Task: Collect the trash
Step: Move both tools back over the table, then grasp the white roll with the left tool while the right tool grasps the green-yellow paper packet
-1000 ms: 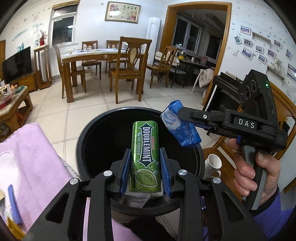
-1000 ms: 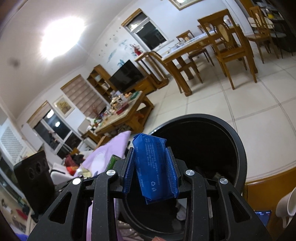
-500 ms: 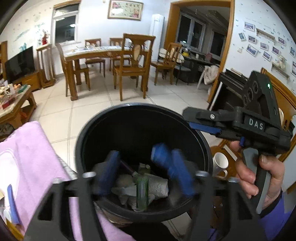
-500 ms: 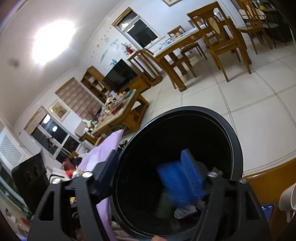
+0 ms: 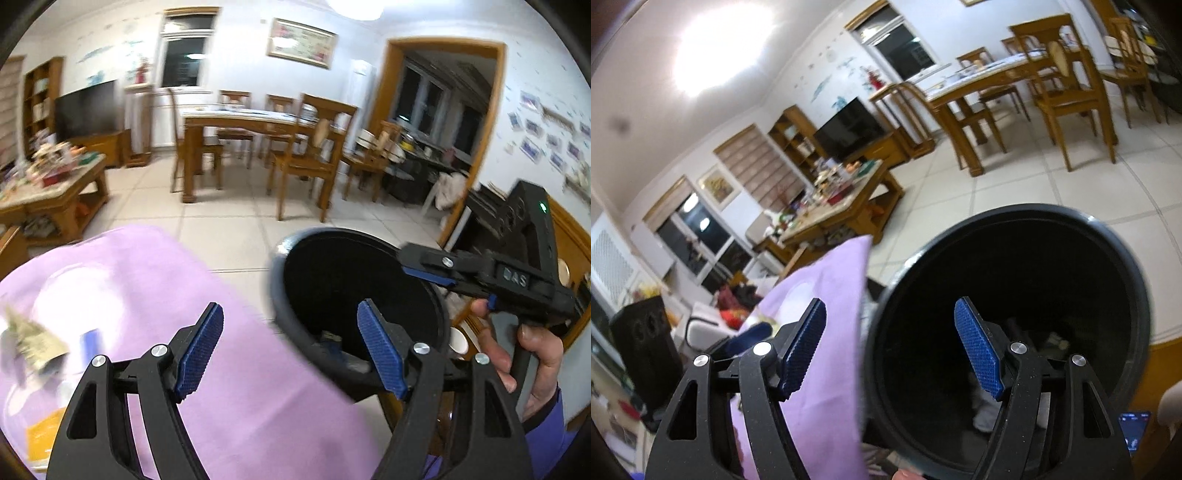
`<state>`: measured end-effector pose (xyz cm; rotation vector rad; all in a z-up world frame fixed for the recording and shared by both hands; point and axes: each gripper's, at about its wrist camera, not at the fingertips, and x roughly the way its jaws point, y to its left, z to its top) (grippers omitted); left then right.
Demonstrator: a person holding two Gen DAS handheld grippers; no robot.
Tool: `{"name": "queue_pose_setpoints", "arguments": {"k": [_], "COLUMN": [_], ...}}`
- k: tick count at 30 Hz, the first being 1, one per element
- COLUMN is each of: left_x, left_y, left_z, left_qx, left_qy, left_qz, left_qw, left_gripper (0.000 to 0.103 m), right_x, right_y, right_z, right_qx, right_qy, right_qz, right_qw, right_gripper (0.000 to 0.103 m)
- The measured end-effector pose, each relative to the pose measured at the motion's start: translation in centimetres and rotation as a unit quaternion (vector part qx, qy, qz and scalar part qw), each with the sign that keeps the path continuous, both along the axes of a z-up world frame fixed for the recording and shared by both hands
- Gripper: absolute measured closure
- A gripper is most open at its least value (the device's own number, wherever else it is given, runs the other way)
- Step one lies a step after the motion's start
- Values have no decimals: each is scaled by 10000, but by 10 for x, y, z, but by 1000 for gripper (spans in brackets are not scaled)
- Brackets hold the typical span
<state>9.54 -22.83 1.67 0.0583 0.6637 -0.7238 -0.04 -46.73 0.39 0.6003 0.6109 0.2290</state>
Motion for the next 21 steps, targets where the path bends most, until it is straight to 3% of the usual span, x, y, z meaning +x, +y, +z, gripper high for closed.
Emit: {"name": "queue_pose_setpoints", "arguments": {"k": [4, 5, 8, 10, 13, 17, 21], "left_x": [18, 24, 36, 48, 67, 97, 123], "left_y": [63, 85, 134, 170, 211, 237, 232], "left_z": [2, 2, 0, -4, -14, -30, -46], "left_qx": [-110, -123, -114, -50, 225, 638, 1217], "left_qy": [20, 14, -32, 16, 37, 119, 164], "left_qz": [579, 795, 1313, 1594, 1860, 1742, 1408], "left_qw": [9983, 9968, 9913, 9872, 9823, 9826, 9824], "left_gripper": [27, 19, 12, 7, 7, 7, 8], "right_x": [26, 34, 55, 71, 94, 118, 145], "right_y": [49, 61, 106, 140, 192, 269, 350], "right_z": [11, 13, 18, 20, 23, 25, 16], "right_qx": [-170, -212, -360, -485, -661, -1128, -1986], "right_qy": [21, 25, 57, 93, 138, 173, 296], "right_qz": [359, 451, 774, 1017, 1394, 1991, 2522], "right_qw": [9992, 9988, 9963, 9936, 9879, 9733, 9466], "right_gripper": [27, 25, 25, 25, 25, 18, 18]}}
